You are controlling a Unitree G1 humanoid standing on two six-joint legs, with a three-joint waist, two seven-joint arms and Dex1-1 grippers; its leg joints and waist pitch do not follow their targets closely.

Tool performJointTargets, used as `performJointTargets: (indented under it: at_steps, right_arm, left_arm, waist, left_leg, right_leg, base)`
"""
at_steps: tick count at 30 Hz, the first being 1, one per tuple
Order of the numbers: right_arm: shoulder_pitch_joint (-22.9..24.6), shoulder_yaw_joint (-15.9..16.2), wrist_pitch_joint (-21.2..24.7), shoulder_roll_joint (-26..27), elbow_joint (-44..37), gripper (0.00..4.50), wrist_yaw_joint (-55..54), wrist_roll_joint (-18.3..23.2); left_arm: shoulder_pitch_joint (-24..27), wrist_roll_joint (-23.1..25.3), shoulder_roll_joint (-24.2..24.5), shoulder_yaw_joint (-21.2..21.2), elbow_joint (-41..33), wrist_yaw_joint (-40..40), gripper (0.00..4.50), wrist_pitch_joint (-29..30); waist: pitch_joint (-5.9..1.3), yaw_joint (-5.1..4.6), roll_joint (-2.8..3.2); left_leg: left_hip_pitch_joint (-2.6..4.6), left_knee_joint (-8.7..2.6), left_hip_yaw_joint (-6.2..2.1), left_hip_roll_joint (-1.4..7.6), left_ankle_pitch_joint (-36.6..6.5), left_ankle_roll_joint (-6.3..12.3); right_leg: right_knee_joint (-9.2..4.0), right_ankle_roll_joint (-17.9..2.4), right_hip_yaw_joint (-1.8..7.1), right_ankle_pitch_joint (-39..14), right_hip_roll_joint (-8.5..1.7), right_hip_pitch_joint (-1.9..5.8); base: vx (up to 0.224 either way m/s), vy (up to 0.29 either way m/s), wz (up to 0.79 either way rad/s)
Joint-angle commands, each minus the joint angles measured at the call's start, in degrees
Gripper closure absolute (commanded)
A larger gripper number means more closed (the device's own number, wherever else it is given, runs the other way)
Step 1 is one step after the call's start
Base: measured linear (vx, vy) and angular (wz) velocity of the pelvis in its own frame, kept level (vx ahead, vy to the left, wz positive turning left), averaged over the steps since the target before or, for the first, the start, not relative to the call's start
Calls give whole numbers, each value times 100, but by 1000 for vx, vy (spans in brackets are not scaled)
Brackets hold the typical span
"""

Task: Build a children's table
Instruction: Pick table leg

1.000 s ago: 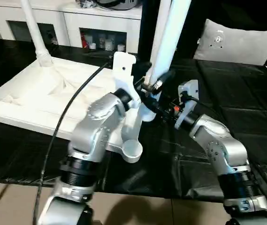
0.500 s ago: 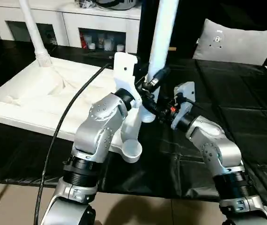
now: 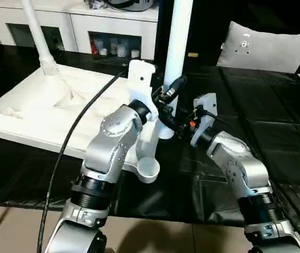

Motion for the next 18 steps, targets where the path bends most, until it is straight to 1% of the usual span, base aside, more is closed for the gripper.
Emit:
performJointTargets:
  at_steps: [1,4,5,6,8,10,11,12,13,14,17,18]
  right_arm:
    - [-120,-38,-87,-84,-51,261,-19,-66]
    - [-123,-51,-86,-85,-27,261,-52,-92]
    - [-153,-81,-58,-79,13,261,-100,-98]
    - [-172,-114,-6,-75,31,261,-109,-61]
    - [-185,-141,37,-72,43,261,-110,-28]
    - [-218,-179,23,-85,83,192,-102,-18]
    - [-218,-179,23,-85,83,189,-102,-18]
    - [-233,-186,-3,-99,115,189,-97,-33]
    - [-219,-201,76,-132,67,170,75,95]
    - [-204,-211,132,-142,29,170,109,142]
    - [-179,-240,166,-150,-21,138,115,187]
    - [-163,-252,178,-164,-49,127,145,216]
  left_arm:
    - [-99,175,50,100,144,237,265,-15]
    - [-115,96,-4,159,164,252,265,-1]
    - [-137,-107,-117,319,169,271,265,73]
    - [-154,-185,-167,403,185,316,265,113]
    - [-168,-231,-199,460,201,353,265,138]
    - [-184,-257,-224,540,261,461,265,199]
    - [-184,-257,-224,540,261,461,265,199]
    - [-183,-246,-220,561,281,502,265,212]
    - [-178,-318,-235,665,287,556,265,231]
    - [-186,-382,-239,735,291,560,265,244]
    - [-235,-479,-226,865,345,561,265,264]
    - [-252,-504,-217,906,366,564,265,274]
  waist:
    - [-405,-10,62]
    - [-398,-21,48]
    - [-396,-28,41]
    - [-395,-37,10]
    - [-396,-37,30]
    - [-399,-47,-11]
    - [-402,-41,4]
    - [-401,-52,6]
    - [-399,-68,-10]
    - [-394,-77,-11]
    - [-399,-78,6]
    - [-399,-81,2]
  left_leg:
    - [-31,-396,-56,324,-166,151]
    - [-31,-398,-50,323,-208,152]
    - [-34,-398,-47,319,-220,149]
    - [-42,-396,-43,313,-226,147]
    - [-32,-396,-46,316,-231,149]
    - [-41,-391,-43,313,-168,195]
    - [-44,-389,-49,314,-132,205]
    - [-50,-387,-49,315,-101,227]
    - [-52,-382,-46,302,-101,264]
    - [-49,-380,-42,298,-126,295]
    - [-46,-375,-42,302,-78,314]
    - [-45,-379,-45,307,-80,317]
  right_leg:
    - [-387,-1069,343,-133,-520,418]
    - [-397,-1077,345,-189,-521,416]
    - [-402,-1076,346,-243,-525,423]
    - [-411,-1075,345,-299,-523,428]
    - [-408,-1084,342,-341,-524,419]
    - [-407,-1060,343,-314,-520,424]
    - [-394,-1067,343,-283,-526,426]
    - [-391,-1071,341,-233,-521,424]
    - [-396,-1055,337,-238,-513,430]
    - [-412,-1039,336,-315,-514,429]
    - [-414,-1055,336,-339,-514,413]
    - [-411,-1062,334,-330,-513,412]
  base:
    - [0,0,0]
    - [0,0,0]
    - [0,0,0]
    - [0,0,0]
    - [0,0,0]
    - [0,0,0]
    - [0,0,0]
    - [0,0,0]
    - [0,0,0]
    - [0,0,0]
    - [0,0,0]
    - [0,0,0]
